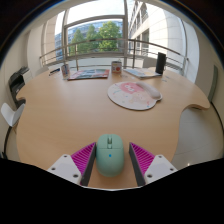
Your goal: Arrange mouse
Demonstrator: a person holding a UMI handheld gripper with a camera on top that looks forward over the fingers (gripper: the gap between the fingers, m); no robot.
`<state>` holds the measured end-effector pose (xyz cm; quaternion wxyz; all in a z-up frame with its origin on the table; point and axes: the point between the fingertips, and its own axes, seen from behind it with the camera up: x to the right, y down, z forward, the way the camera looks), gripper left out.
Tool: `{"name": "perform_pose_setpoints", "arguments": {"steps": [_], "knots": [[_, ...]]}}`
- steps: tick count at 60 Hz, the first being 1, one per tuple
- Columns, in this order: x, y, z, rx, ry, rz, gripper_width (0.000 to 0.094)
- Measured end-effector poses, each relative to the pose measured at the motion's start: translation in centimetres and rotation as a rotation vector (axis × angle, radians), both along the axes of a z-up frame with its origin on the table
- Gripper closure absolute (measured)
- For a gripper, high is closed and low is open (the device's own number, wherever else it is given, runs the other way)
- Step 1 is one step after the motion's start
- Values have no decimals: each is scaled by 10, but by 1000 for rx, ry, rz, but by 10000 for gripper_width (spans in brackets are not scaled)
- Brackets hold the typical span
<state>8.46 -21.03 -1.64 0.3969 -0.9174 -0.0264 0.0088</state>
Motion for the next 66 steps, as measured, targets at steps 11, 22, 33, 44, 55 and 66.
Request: {"name": "perform_pose_setpoints", "arguments": {"steps": [11,22,33,44,55,66], "knots": [[-2,5,-1,5,-30,15,493],[-6,11,16,-13,-29,11,549],[-17,52,144,170,19,13,549],[6,154,237,348,33,16,550],[57,257,159,247,16,-21,551],[79,290,49,88,11,-10,529]]}}
